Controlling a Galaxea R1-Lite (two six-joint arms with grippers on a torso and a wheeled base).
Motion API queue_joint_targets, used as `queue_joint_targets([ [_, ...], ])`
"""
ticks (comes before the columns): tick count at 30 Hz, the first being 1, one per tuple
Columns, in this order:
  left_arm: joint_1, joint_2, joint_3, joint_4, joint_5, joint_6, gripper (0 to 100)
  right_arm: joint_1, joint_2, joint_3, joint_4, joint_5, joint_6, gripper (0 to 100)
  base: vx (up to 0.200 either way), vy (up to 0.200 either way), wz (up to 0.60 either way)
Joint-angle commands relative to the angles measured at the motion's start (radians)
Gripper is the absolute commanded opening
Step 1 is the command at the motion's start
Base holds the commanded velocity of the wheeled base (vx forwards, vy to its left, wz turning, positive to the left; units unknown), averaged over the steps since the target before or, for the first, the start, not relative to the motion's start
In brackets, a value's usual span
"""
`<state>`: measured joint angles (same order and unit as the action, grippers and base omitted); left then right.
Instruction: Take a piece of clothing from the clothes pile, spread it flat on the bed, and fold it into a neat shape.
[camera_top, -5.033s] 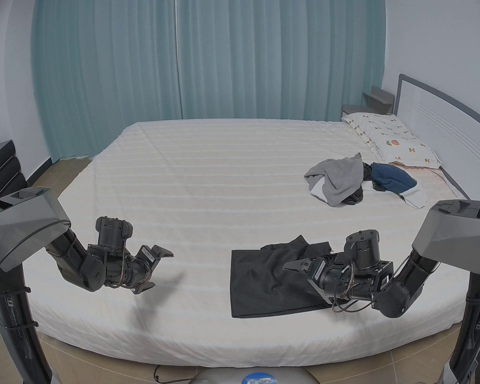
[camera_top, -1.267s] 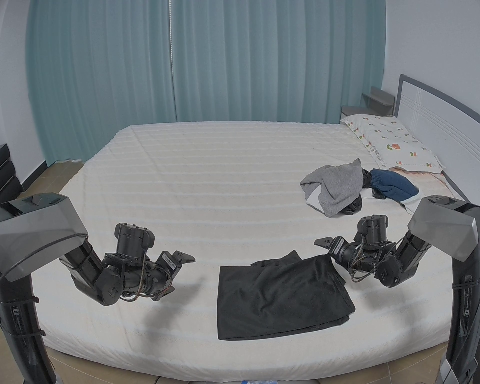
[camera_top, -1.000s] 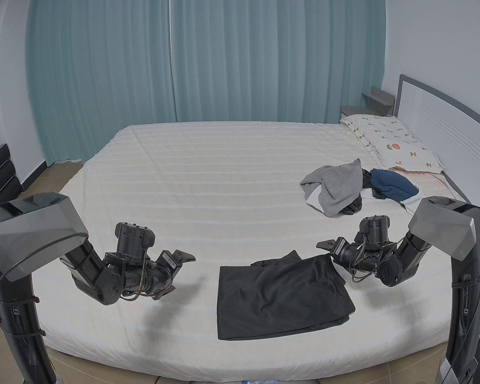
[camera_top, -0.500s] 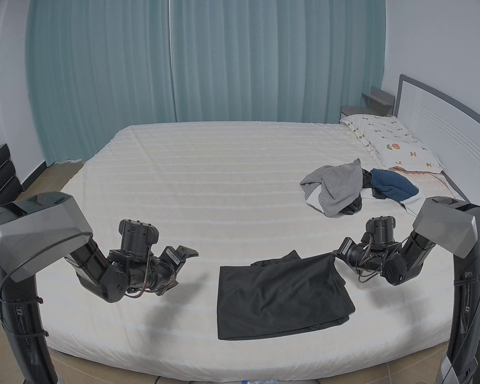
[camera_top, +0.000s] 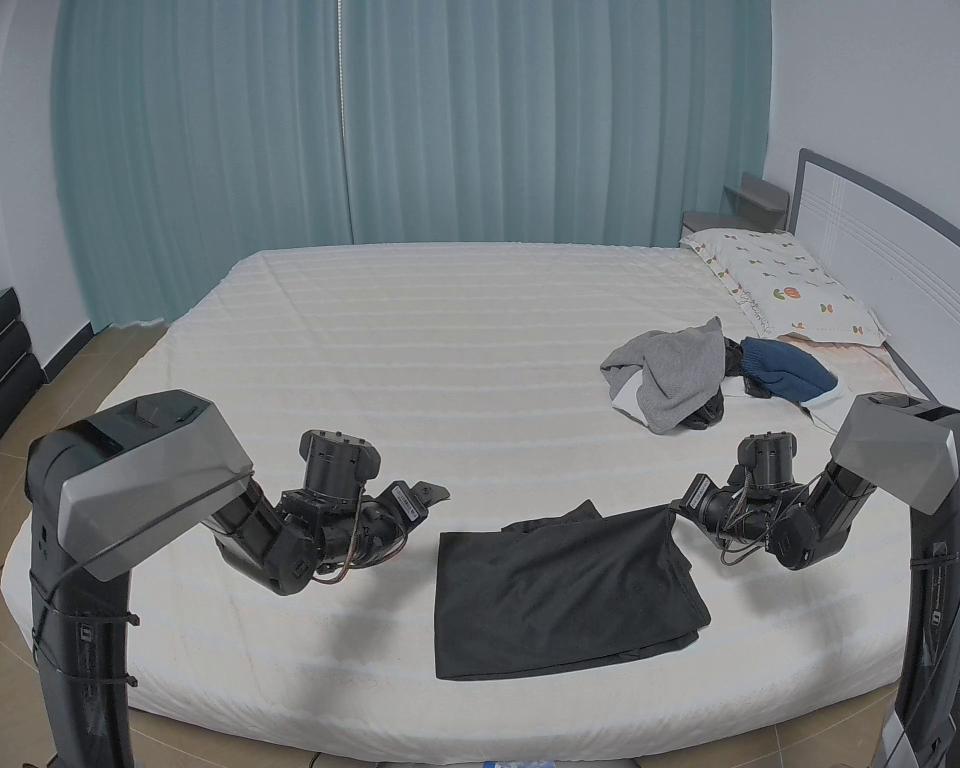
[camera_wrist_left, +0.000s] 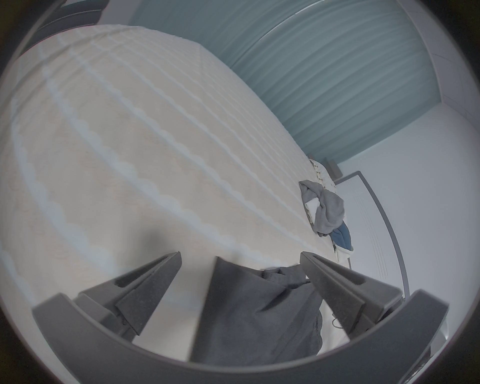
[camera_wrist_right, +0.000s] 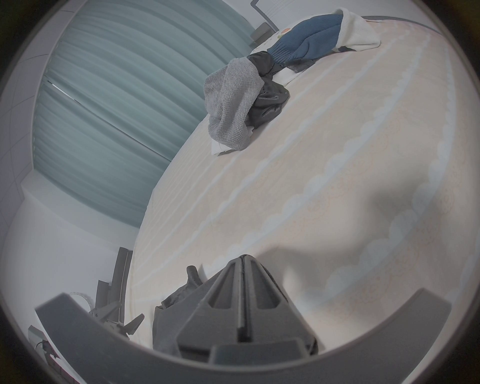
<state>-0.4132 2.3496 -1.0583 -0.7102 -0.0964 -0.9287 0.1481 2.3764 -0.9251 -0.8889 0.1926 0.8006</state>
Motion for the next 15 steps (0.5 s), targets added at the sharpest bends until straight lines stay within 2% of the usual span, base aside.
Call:
queue_joint_targets([
  [1, -0.041, 0.088, -0.088, 0.025, 0.006, 0.027, 100, 0.016, -0.002, 0.006, -0.002, 0.002, 0.002, 0, 0.0, 0.0, 0.0],
  [6, -0.045, 0.109, -0.143, 0.094, 0.006, 0.051, 100, 0.016, 0.003, -0.008, -0.002, 0.004, 0.003, 0, 0.0, 0.0, 0.0],
  [15, -0.055, 0.132, -0.17, 0.094, 0.027, 0.053, 100, 0.016, -0.003, -0.001, -0.002, 0.004, 0.003, 0, 0.0, 0.0, 0.0],
])
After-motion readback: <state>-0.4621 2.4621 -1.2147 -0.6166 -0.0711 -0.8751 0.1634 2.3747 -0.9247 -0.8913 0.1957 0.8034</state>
